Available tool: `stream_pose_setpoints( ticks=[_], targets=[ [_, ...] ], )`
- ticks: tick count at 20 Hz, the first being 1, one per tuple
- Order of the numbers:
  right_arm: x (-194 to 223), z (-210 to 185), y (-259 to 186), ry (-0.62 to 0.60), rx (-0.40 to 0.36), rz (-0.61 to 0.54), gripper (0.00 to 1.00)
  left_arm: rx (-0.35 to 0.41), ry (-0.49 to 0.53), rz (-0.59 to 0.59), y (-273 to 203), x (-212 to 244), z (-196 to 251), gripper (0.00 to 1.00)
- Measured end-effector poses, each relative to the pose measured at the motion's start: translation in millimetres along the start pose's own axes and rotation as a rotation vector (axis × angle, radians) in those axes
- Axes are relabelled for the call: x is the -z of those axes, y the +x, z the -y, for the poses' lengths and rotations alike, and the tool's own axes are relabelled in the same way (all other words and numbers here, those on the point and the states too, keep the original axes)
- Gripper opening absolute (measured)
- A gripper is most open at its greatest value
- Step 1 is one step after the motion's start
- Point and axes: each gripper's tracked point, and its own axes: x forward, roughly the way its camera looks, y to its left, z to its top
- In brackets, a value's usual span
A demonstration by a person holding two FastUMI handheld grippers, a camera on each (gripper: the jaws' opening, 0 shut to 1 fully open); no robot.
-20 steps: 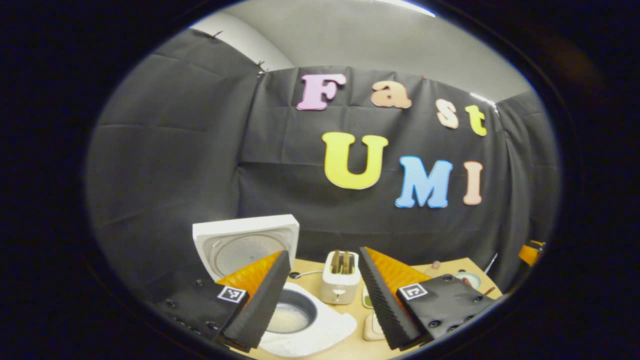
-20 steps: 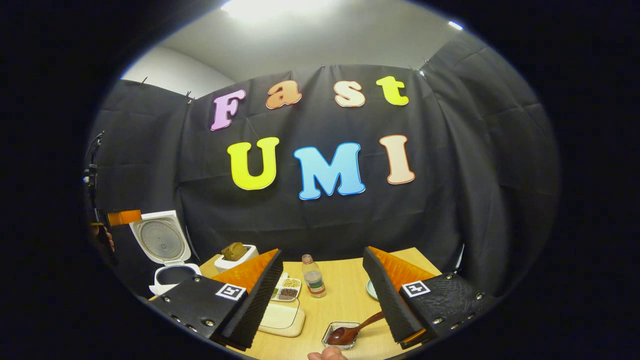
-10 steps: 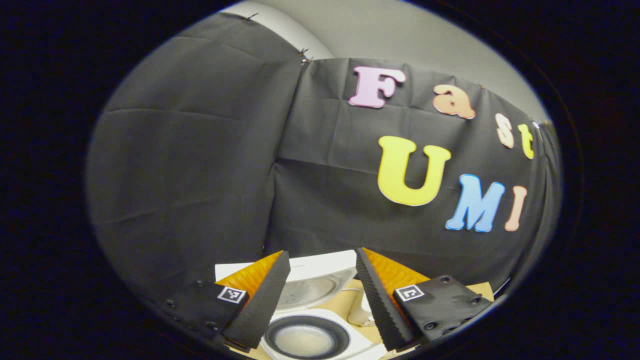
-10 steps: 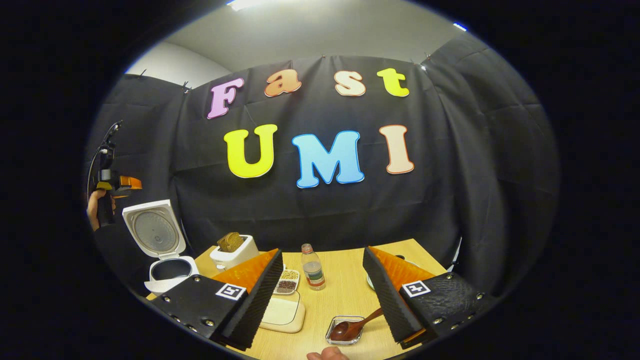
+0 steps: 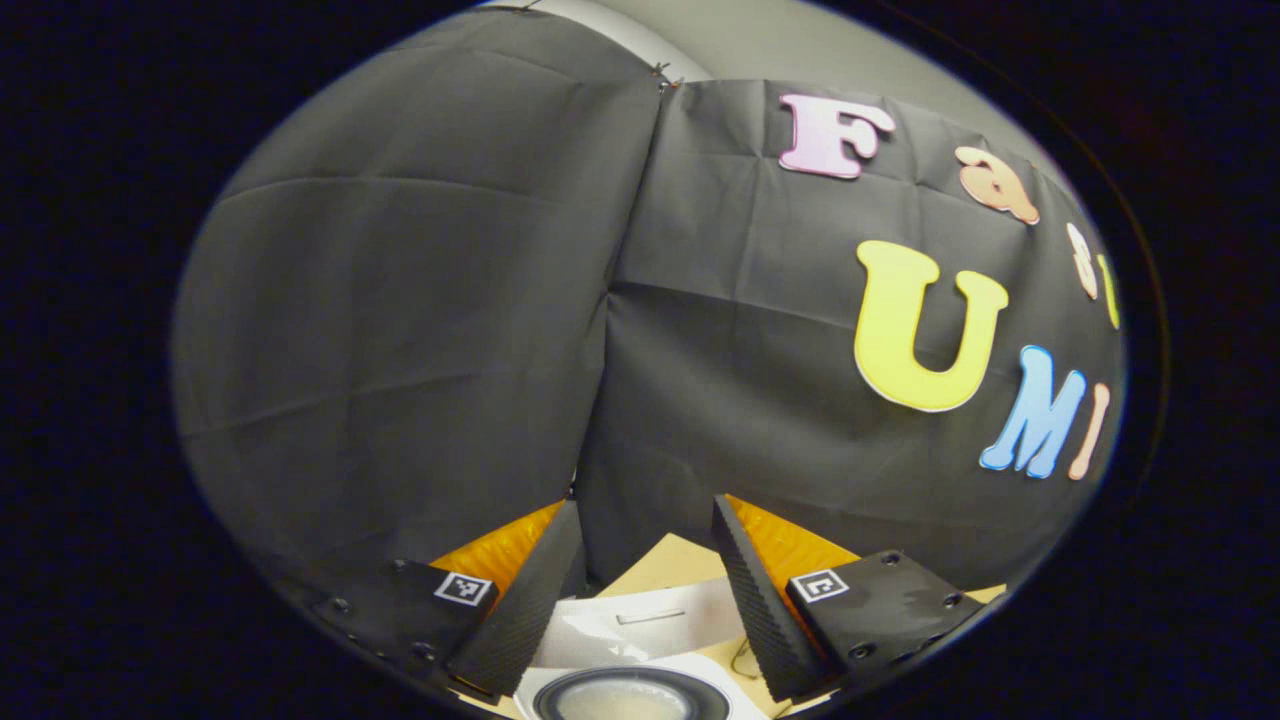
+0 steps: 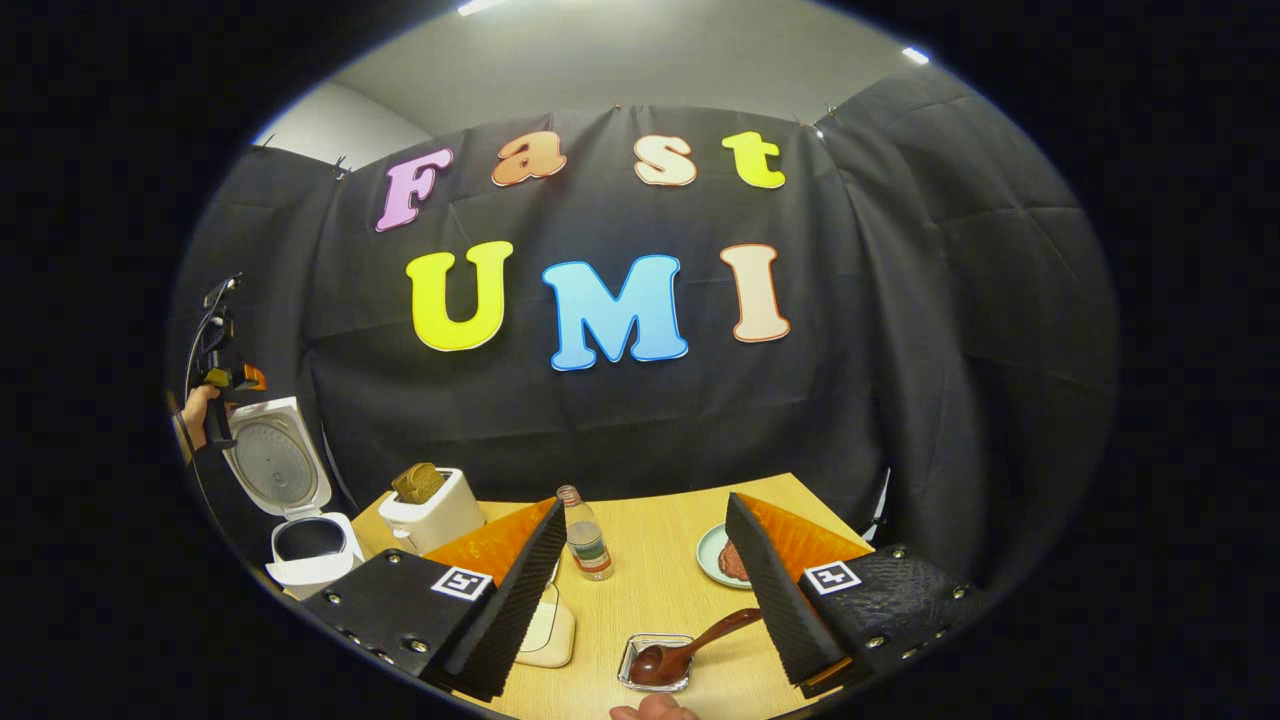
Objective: Close the left gripper, press the button to open the rice cooker; take a wooden spoon from the chopstick holder with the right hand, scoop a spoonful of rice and pour it into the rice cooker, then put the wooden spoon back into the chopstick holder.
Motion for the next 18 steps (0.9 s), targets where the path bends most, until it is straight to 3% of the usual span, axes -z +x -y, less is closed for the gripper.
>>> stream_pose_setpoints(
  ticks=[3, 11, 18],
  targets=[
    [-5, -5, 6, 0.032, -0.030, 0.009, 0.98, -0.042, 0.117, -0.012, 2, 13, 0, 0.92],
    [-39, -23, 17, 0.063, -0.143, 0.067, 0.98, -0.081, 0.104, 0.014, -31, 30, 12, 0.94],
    [-48, -18, 16, 0.048, -0.193, 0.064, 0.98, -0.123, 0.098, -0.003, -77, 79, 26, 0.94]
  ],
)
